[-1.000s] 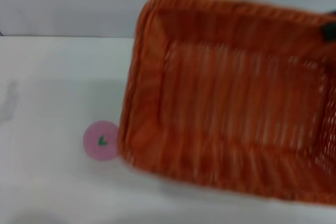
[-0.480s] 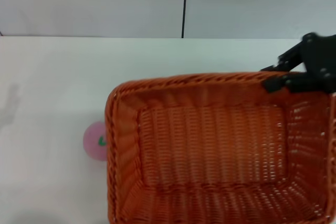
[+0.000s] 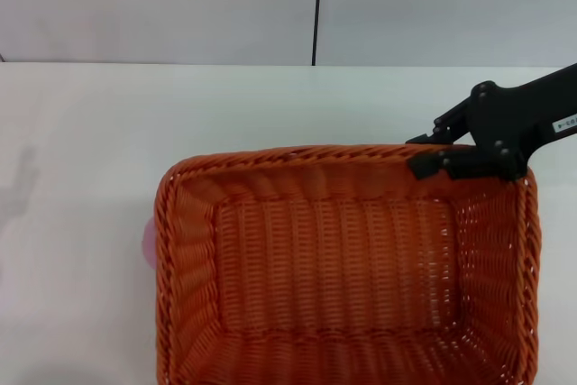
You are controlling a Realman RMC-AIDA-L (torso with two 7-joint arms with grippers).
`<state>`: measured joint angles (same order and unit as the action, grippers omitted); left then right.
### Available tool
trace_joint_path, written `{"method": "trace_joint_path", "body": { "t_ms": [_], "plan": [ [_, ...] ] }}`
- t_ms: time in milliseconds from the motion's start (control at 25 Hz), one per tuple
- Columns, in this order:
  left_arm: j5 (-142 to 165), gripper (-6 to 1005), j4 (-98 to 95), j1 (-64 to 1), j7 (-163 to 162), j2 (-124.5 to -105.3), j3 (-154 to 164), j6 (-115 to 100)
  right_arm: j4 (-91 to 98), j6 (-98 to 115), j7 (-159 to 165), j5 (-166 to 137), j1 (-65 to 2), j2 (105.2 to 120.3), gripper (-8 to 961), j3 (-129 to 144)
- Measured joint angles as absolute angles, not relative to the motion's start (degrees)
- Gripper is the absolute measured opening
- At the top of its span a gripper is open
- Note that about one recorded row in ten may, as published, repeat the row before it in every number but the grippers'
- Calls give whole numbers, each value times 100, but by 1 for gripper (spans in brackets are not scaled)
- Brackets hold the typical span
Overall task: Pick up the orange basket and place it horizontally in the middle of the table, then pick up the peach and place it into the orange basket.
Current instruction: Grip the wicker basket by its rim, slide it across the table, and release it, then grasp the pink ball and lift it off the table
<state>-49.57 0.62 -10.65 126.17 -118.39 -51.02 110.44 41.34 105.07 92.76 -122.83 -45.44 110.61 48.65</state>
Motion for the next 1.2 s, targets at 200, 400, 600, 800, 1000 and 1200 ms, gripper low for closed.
{"method": "trace_joint_path", "body": {
  "t_ms": [200, 400, 600, 800, 1000, 1200],
  "plan": [
    [-4957, 812, 62, -1031, 12570, -11839, -5102, 11048, 4099, 10345, 9397, -12285, -4537, 11065, 261, 4852],
    [-4957, 812, 62, -1027, 12568, -11838, -5103, 11048, 4119, 10086, 9344, -12248, -4466, 11065, 297, 4712],
    [-4957, 812, 39, -1030, 12568, -11806, -4934, 11048, 4093, 9778, 9020, -12179, -4283, 11086, 362, 3955],
    [-4956, 812, -223, -1072, 12568, -11752, -4469, 11047, 4050, 9613, 8438, -11134, -3683, 11230, 507, 2927],
    [-4955, 812, -701, -1179, 12516, -11607, -3502, 11024, 3922, 9493, 7780, -9207, -2662, 11532, 507, 2619],
    [-4954, 811, -1284, -1315, 12500, -11603, -2625, 10918, 3347, 9517, 7121, -7590, -1926, 11733, 507, 2535]
  ]
}}
